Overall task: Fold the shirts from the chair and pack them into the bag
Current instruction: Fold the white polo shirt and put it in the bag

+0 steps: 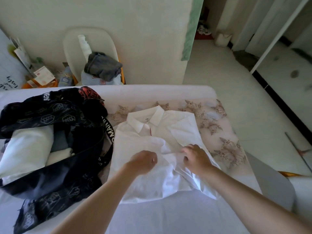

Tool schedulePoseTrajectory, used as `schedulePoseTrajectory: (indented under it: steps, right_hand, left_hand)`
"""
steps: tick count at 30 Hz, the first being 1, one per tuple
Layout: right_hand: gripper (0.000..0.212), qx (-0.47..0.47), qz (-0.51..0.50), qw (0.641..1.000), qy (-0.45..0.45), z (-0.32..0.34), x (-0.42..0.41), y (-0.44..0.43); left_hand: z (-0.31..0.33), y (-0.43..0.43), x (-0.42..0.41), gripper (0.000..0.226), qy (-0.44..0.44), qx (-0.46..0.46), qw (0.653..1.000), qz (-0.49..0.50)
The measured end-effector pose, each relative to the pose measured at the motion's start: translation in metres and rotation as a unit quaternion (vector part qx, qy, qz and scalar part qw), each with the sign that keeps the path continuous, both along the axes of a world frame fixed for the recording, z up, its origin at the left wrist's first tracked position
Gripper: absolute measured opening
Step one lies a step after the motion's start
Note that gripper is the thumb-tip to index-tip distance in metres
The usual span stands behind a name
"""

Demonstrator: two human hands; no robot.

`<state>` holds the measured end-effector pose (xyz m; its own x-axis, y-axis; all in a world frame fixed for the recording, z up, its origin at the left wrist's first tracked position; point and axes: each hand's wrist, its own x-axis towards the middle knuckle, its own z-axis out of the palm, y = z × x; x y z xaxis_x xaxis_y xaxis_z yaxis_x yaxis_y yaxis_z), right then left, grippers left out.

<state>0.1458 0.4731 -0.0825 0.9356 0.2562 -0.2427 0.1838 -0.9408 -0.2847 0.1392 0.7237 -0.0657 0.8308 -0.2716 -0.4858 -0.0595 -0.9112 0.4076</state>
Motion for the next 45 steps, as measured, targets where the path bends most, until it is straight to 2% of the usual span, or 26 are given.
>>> schedulePoseTrajectory:
  steps: [2,4,6,9,10,12,14,16,19,22,25,27,29,31,33,35,37,39,42,45]
  right_hand:
    - [0.054,-0.093,0.005,0.994,0.049,-0.005,0.002,-0.010]
    - [0.058,-0.151,0.030,0.986,0.062,-0.010,0.004,-0.014]
    - [0.046,-0.150,0.038,0.986,0.055,-0.013,0.007,-0.016]
    - [0.018,-0.122,0.039,0.992,0.022,-0.014,0.015,-0.023]
    - [0.019,-0.106,0.038,0.994,-0.013,-0.014,0.017,-0.026]
    - [0.027,-0.026,0.005,0.996,-0.085,-0.011,0.026,-0.033]
    - [0.021,0.030,-0.065,0.992,-0.109,0.001,0.044,-0.038]
    - [0.020,0.023,-0.104,0.986,-0.130,0.013,0.068,-0.044]
    - [0.027,0.033,-0.112,0.968,-0.221,0.028,0.101,-0.053]
    - [0.021,0.013,-0.115,0.957,-0.265,0.037,0.138,-0.056]
    - [0.019,-0.039,-0.106,0.945,-0.306,0.034,0.181,-0.049]
    - [0.038,-0.080,-0.099,0.946,-0.298,0.029,0.205,-0.039]
    - [0.062,-0.112,-0.095,0.952,-0.268,0.023,0.215,-0.025]
    - [0.069,-0.101,-0.077,0.964,-0.233,0.010,0.208,-0.011]
    - [0.068,-0.077,-0.050,0.978,-0.187,-0.008,0.184,-0.002]
    - [0.064,-0.077,-0.040,0.988,-0.131,-0.029,0.153,-0.001]
    - [0.056,-0.068,-0.073,0.990,-0.100,-0.045,0.123,-0.009]
    - [0.052,-0.064,-0.148,0.982,-0.095,-0.054,0.098,-0.022]
    - [0.051,-0.094,-0.268,0.956,-0.070,-0.052,0.073,-0.039]
    - [0.047,-0.058,-0.283,0.956,-0.050,-0.044,0.063,-0.051]
  left_hand:
    - [-0.006,-0.006,0.010,0.032,-0.134,-0.005,0.991,0.003]
    - [-0.012,-0.007,0.021,0.051,-0.200,0.029,0.979,-0.037]
    - [-0.020,-0.004,0.033,0.067,-0.220,0.080,0.970,-0.067]
    - [-0.033,0.002,0.047,0.077,-0.193,0.127,0.970,-0.080]
    - [-0.036,0.004,0.050,0.077,-0.191,0.135,0.969,-0.081]
    - [-0.042,0.007,0.056,0.073,-0.201,0.135,0.967,-0.074]
    - [-0.046,0.012,0.065,0.061,-0.225,0.123,0.965,-0.055]
    - [-0.048,0.016,0.072,0.045,-0.254,0.118,0.959,-0.045]
    - [-0.040,0.023,0.081,0.025,-0.324,0.086,0.942,-0.019]
    - [-0.016,0.034,0.099,0.022,-0.377,0.063,0.922,0.067]
    - [0.003,0.047,0.134,0.023,-0.377,0.111,0.907,0.153]
    - [0.008,0.051,0.156,0.033,-0.318,0.175,0.916,0.171]
    - [0.003,0.046,0.166,0.056,-0.261,0.225,0.924,0.165]
    - [-0.009,0.033,0.163,0.069,-0.273,0.207,0.930,0.133]
    - [-0.022,0.012,0.147,0.063,-0.303,0.133,0.940,0.077]
    - [-0.043,-0.003,0.124,0.050,-0.283,0.079,0.956,0.017]
    - [-0.062,-0.010,0.101,0.053,-0.213,0.116,0.970,-0.020]
    - [-0.076,-0.010,0.086,0.058,-0.188,0.164,0.968,-0.008]
    - [-0.078,-0.017,0.079,0.059,-0.214,0.168,0.962,0.007]
    - [-0.068,-0.036,0.069,0.064,-0.248,0.112,0.962,0.002]
